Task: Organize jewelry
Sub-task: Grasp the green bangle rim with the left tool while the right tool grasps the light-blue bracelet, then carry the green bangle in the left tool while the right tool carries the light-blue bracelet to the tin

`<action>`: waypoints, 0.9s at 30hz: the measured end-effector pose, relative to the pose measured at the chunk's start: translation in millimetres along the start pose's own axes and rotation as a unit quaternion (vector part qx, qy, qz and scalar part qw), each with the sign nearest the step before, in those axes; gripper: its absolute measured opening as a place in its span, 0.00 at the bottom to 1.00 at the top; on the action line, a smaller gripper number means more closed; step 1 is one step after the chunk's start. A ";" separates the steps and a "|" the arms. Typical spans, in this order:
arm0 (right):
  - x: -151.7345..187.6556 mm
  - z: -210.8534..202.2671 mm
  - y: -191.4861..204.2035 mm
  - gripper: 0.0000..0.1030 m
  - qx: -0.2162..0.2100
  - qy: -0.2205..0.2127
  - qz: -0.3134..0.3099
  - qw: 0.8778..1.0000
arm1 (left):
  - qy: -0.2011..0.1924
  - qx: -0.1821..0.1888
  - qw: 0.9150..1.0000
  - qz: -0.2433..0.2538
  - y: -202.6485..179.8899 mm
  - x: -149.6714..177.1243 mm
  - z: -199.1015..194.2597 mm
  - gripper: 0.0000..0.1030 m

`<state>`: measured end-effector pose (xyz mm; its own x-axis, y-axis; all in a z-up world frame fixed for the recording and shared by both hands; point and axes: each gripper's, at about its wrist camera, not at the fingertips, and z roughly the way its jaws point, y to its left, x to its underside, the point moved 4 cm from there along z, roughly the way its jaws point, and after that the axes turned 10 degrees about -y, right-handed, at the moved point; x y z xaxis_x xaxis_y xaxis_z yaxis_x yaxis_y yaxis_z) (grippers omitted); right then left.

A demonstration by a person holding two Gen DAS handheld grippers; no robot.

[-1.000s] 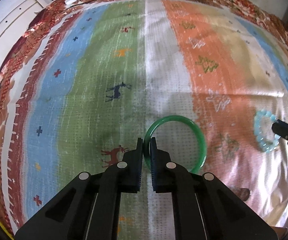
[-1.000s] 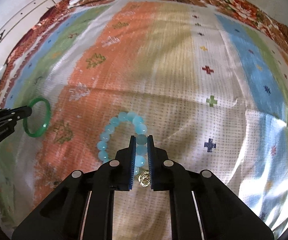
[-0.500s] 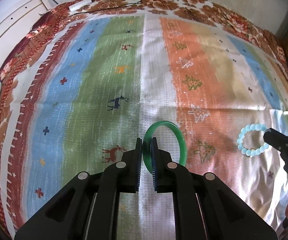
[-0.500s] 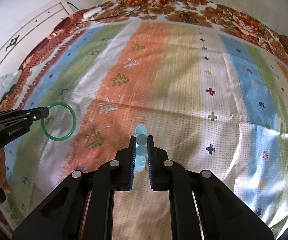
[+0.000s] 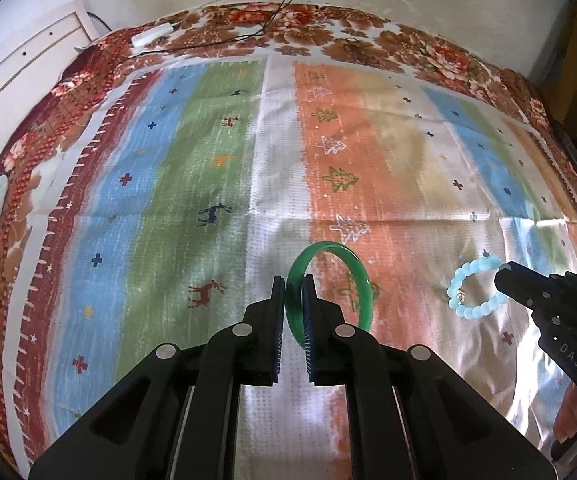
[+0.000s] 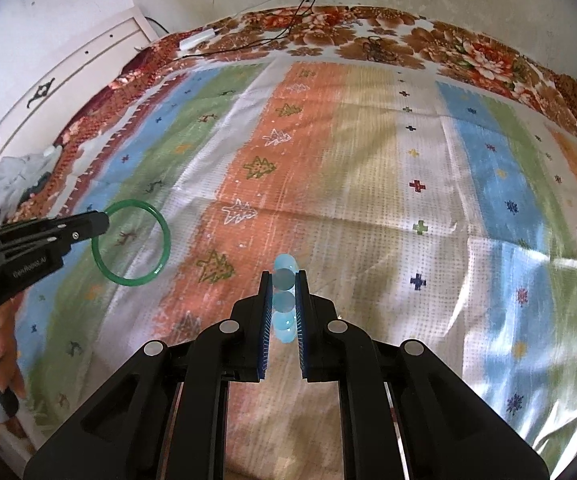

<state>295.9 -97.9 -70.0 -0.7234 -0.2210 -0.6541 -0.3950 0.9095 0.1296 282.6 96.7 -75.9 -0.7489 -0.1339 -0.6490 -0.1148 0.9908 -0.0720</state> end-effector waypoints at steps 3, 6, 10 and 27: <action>1.6 -6.4 -0.2 0.11 0.005 -0.004 -0.002 1.000 | -0.007 -0.006 1.000 0.005 -0.6 0.9 -5.6 0.08; 1.2 -15.5 -0.8 0.11 0.009 -0.011 -0.003 1.000 | -0.012 -0.008 1.000 0.004 -0.4 1.6 -11.6 0.08; 3.7 -28.0 0.1 0.11 0.012 -0.022 -0.006 1.000 | -0.018 -0.006 1.000 0.003 -0.9 6.2 -20.8 0.08; 12.0 -75.0 14.0 0.11 -0.009 -0.058 -0.003 0.998 | -0.066 0.035 0.997 0.024 -25.8 21.5 -76.4 0.08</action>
<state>239.3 -114.3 -20.2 -0.6503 -0.1830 -0.7373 -0.4104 0.9013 0.1383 219.6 66.7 -30.1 -0.6588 -0.0862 -0.7474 -0.0306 0.9957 -0.0879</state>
